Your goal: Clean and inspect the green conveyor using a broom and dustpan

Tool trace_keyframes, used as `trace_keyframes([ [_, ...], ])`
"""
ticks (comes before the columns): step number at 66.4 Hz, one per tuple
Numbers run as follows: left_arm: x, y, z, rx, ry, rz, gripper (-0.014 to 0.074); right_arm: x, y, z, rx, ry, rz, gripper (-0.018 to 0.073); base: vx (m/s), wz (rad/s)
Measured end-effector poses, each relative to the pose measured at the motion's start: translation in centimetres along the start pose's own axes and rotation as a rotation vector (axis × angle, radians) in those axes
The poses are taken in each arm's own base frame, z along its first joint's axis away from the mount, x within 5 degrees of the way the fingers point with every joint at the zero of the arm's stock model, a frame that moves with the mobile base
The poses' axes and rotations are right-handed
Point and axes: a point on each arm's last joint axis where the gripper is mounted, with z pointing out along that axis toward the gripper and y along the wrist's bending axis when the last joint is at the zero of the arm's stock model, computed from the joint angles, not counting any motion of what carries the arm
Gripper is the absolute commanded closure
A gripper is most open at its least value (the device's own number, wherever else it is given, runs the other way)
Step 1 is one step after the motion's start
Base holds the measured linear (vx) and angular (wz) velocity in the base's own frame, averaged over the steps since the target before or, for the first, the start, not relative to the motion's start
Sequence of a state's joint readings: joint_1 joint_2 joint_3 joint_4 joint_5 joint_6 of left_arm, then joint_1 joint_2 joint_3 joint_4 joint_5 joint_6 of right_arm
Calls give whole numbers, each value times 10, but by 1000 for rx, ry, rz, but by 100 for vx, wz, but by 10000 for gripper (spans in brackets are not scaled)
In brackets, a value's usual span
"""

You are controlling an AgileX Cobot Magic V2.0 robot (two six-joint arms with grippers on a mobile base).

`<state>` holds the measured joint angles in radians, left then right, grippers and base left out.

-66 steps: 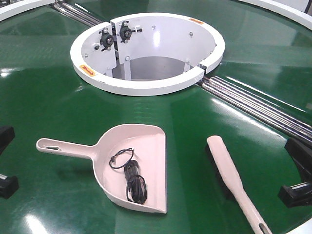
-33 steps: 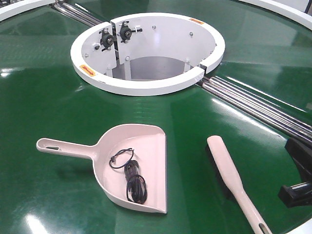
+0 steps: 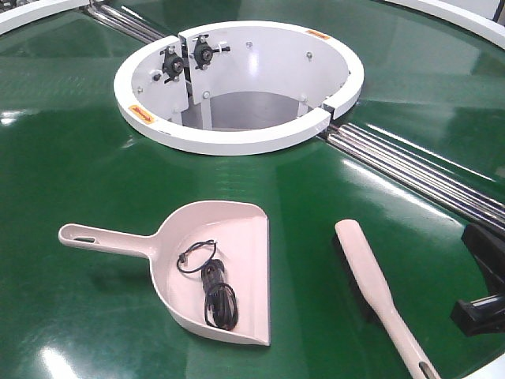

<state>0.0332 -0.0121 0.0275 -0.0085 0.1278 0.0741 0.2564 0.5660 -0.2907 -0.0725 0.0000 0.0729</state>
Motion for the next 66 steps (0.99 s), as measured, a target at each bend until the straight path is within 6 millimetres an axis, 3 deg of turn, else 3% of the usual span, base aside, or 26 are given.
trace_keyframes([
  [66, 0, 0, 0, -1, 0, 0, 619, 0, 0, 0, 0, 0, 0, 568, 0, 0],
])
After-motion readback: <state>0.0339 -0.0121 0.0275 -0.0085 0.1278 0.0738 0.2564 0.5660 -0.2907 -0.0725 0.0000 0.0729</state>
